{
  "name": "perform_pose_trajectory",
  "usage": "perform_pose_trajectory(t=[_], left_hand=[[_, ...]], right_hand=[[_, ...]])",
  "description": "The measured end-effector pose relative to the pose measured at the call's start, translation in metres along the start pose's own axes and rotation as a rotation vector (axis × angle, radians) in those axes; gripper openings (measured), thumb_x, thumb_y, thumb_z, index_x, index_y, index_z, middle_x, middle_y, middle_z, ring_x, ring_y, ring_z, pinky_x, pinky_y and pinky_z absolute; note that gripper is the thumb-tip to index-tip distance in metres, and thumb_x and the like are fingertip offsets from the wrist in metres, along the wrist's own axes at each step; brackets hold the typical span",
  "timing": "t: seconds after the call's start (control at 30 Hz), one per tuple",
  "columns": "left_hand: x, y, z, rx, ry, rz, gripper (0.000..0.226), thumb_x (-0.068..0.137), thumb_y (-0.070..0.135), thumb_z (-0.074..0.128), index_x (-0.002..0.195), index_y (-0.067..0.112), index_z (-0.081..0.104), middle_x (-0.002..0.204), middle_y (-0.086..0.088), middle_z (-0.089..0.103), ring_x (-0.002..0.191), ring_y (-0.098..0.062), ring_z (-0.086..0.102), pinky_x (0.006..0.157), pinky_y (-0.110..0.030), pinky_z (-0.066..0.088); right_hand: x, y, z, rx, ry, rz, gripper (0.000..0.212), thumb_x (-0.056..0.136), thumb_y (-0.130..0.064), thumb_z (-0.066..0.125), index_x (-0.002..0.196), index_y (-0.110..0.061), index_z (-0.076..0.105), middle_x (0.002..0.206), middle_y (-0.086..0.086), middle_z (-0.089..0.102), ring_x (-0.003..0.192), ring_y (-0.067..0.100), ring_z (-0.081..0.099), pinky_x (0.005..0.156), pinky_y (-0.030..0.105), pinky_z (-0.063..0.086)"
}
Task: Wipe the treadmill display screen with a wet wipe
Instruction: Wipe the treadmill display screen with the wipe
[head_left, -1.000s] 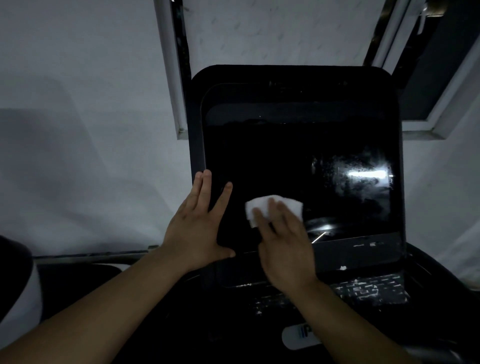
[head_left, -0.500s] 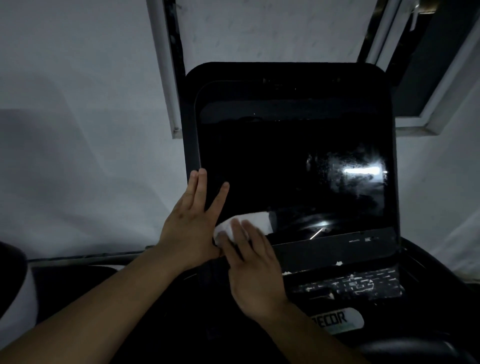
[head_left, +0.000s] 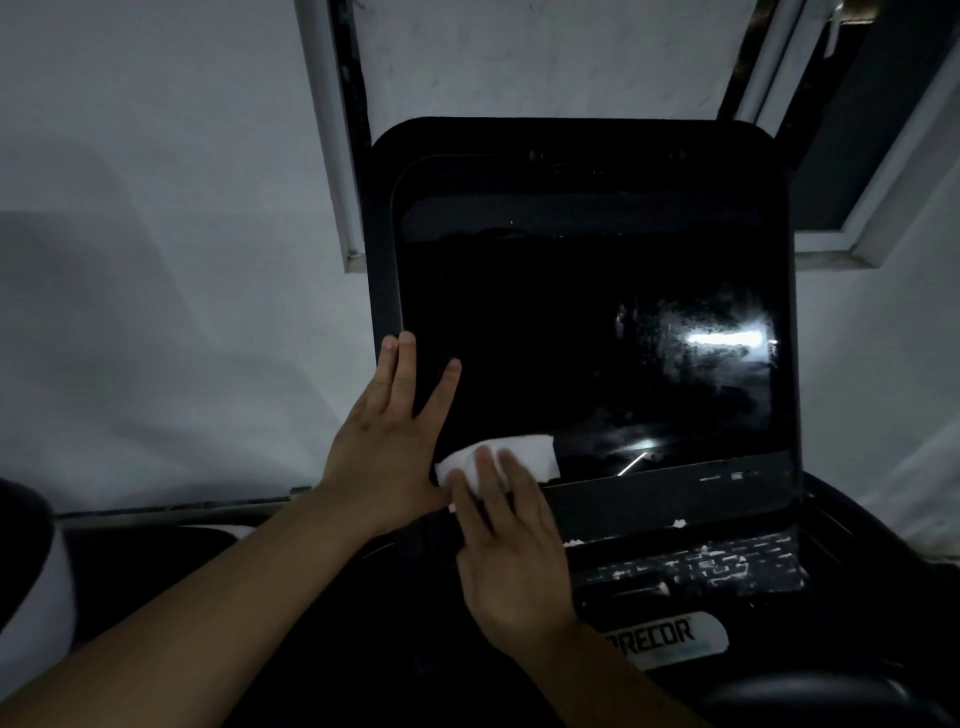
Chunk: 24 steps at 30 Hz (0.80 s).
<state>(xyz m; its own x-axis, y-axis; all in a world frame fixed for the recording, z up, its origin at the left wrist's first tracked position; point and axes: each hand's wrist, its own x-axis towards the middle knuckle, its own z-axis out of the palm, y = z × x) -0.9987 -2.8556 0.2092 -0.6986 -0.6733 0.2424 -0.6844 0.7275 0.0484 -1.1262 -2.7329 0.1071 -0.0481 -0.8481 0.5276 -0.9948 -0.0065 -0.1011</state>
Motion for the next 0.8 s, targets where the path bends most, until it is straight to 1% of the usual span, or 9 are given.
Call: perform_pose_trajectory(t=[0.1, 0.17, 0.23, 0.3, 0.4, 0.5, 0.6, 0.7, 0.8], left_hand=[[0.0, -0.001, 0.0, 0.016, -0.023, -0.007, 0.14, 0.065, 0.072, 0.075, 0.156, 0.034, -0.024, 0.153, -0.013, -0.052, 0.146, -0.029, -0.042, 0.123, -0.04, 0.006], [0.001, -0.001, -0.001, 0.032, -0.005, -0.007, 0.143, 0.061, 0.068, 0.078, 0.158, 0.033, -0.021, 0.154, -0.015, -0.049, 0.147, -0.031, -0.04, 0.125, -0.042, 0.008], [0.001, 0.001, -0.002, 0.041, -0.006, -0.001, 0.144, 0.061, 0.069, 0.078, 0.158, 0.032, -0.021, 0.154, -0.016, -0.049, 0.147, -0.032, -0.04, 0.125, -0.043, 0.008], [0.0, 0.001, -0.001, 0.022, -0.013, -0.004, 0.144, 0.061, 0.068, 0.079, 0.158, 0.032, -0.021, 0.154, -0.014, -0.05, 0.146, -0.03, -0.04, 0.123, -0.042, 0.006], [-0.001, 0.001, 0.0, 0.011, 0.021, -0.004, 0.144, 0.058, 0.066, 0.081, 0.16, 0.031, -0.014, 0.156, -0.015, -0.046, 0.148, -0.031, -0.037, 0.123, -0.044, 0.012], [0.0, 0.0, 0.0, 0.005, 0.011, 0.0, 0.142, 0.06, 0.071, 0.077, 0.16, 0.031, -0.015, 0.156, -0.014, -0.046, 0.148, -0.031, -0.038, 0.124, -0.045, 0.013], [0.0, -0.001, -0.002, 0.011, -0.021, 0.001, 0.143, 0.062, 0.067, 0.079, 0.158, 0.032, -0.02, 0.153, -0.013, -0.051, 0.146, -0.029, -0.041, 0.123, -0.043, 0.009], [-0.001, 0.0, -0.003, 0.038, -0.034, -0.011, 0.143, 0.063, 0.068, 0.079, 0.156, 0.033, -0.024, 0.152, -0.014, -0.052, 0.145, -0.03, -0.042, 0.124, -0.042, 0.006], [0.0, 0.005, -0.003, 0.052, -0.033, -0.032, 0.143, 0.064, 0.071, 0.077, 0.156, 0.032, -0.026, 0.151, -0.016, -0.052, 0.144, -0.032, -0.043, 0.124, -0.044, 0.003]], right_hand=[[0.002, 0.025, -0.008, -0.052, -0.029, -0.008, 0.073, 0.085, -0.022, 0.054, 0.156, -0.022, 0.037, 0.167, 0.011, 0.025, 0.155, 0.034, 0.018, 0.122, 0.056, 0.024], [0.012, 0.052, -0.016, -0.088, -0.019, 0.094, 0.068, 0.091, -0.026, 0.047, 0.158, -0.022, 0.034, 0.167, 0.015, 0.023, 0.155, 0.036, 0.017, 0.121, 0.057, 0.026], [0.026, 0.075, -0.022, -0.067, 0.042, 0.236, 0.057, 0.102, -0.03, 0.037, 0.158, -0.019, 0.032, 0.167, 0.018, 0.022, 0.155, 0.039, 0.014, 0.12, 0.058, 0.027], [0.037, 0.077, -0.022, -0.033, 0.083, 0.313, 0.054, 0.107, -0.034, 0.032, 0.157, -0.016, 0.034, 0.165, 0.021, 0.024, 0.155, 0.042, 0.012, 0.122, 0.058, 0.025], [0.034, 0.047, -0.01, -0.085, 0.011, 0.192, 0.052, 0.108, -0.034, 0.032, 0.156, -0.016, 0.037, 0.165, 0.021, 0.027, 0.155, 0.042, 0.008, 0.125, 0.055, 0.018], [0.014, 0.017, 0.002, -0.062, 0.024, 0.071, 0.053, 0.103, -0.035, 0.047, 0.154, -0.022, 0.042, 0.165, 0.017, 0.028, 0.155, 0.039, 0.013, 0.124, 0.053, 0.022], [0.01, 0.028, -0.003, -0.089, 0.011, 0.003, 0.052, 0.102, -0.033, 0.049, 0.152, -0.022, 0.045, 0.164, 0.017, 0.03, 0.154, 0.038, 0.02, 0.122, 0.054, 0.028], [0.013, 0.065, -0.018, -0.102, 0.003, 0.141, 0.054, 0.1, -0.029, 0.043, 0.152, -0.018, 0.045, 0.162, 0.022, 0.032, 0.151, 0.042, 0.026, 0.116, 0.055, 0.034], [0.014, 0.079, -0.025, -0.064, 0.083, 0.306, 0.054, 0.101, -0.029, 0.039, 0.153, -0.014, 0.043, 0.161, 0.023, 0.034, 0.151, 0.044, 0.026, 0.115, 0.058, 0.036]])
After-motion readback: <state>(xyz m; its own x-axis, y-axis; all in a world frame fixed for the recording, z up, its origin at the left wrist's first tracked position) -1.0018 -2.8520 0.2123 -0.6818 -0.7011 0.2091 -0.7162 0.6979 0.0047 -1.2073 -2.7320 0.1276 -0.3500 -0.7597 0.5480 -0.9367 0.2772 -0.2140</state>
